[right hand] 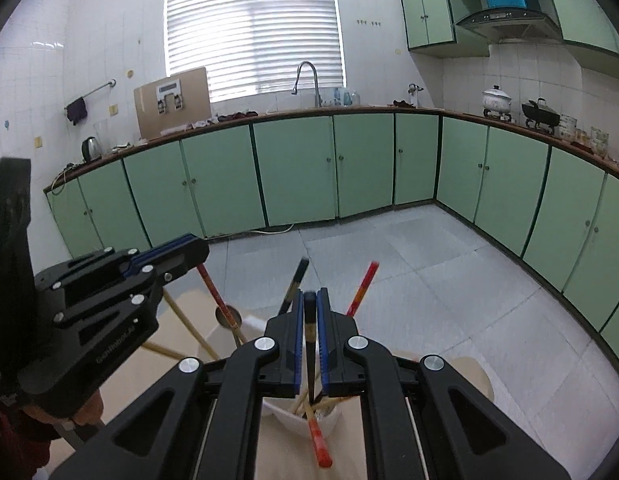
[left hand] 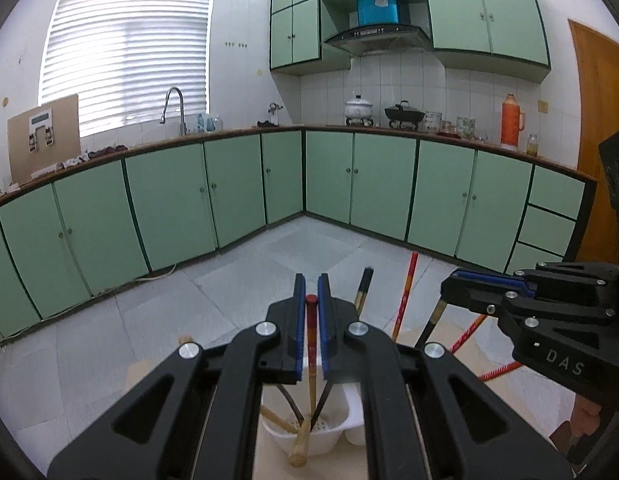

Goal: Organize utensils
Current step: 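Open both tools to release the chopsticks and withdraw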

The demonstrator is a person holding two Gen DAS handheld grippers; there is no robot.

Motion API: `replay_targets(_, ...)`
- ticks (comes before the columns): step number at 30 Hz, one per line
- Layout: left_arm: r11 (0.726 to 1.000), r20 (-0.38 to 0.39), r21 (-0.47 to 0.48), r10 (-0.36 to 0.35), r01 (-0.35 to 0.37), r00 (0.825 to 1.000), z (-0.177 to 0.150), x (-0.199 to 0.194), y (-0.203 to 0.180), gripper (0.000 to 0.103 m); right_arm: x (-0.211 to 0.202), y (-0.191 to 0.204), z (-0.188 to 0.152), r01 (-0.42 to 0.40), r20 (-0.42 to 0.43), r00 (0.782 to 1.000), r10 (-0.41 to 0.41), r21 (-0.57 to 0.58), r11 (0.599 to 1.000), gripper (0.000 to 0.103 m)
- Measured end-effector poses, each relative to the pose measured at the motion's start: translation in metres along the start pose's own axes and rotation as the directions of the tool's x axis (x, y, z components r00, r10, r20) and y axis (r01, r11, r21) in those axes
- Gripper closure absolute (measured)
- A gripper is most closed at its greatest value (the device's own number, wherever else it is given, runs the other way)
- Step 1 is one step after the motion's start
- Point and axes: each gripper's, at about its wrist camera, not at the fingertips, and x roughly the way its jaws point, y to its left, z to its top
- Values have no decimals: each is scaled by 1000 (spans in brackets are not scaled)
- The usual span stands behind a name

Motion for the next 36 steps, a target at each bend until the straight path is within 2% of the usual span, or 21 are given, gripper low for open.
replay_targets(3,1000,-5,-8,1,-1,1000,-5,-6,4,93,-8,-1,-3,4,13,1000,-4,11,1000,91)
replay_targets(7,1000,23,-27,14,-14,1000,-8,-26,10,65,-30,-2,-7,15,61,998,-16,31,999,72)
replay_targets(9,999,35,-32,19,-18,999,-9,-36,11,61,-41,2,-9,26,86,996,-29,28,999,66)
replay_targets(13,998,52,-50,36,-33,998,-16,-61,14,47,-67,6,-21,59,134,989,-64,40,997,50)
replay_targets(17,997,70,-49,56,-53,996,-27,-86,12,33,-85,8,-34,76,150,985,-86,68,995,36)
replay_targets(19,997,81,-52,67,-63,994,-34,-99,11,22,-94,9,-44,77,154,984,-90,88,993,32)
replay_targets(21,996,88,-57,72,-67,994,-40,-111,9,17,-102,10,-54,93,155,982,-108,100,991,26)
replay_targets(29,995,73,-61,87,-82,994,-64,-151,5,7,-128,18,-87,97,134,984,-115,138,986,9)
replay_targets(36,995,46,-75,67,-63,997,-81,-178,2,6,-148,27,-100,92,142,983,-115,156,983,6)
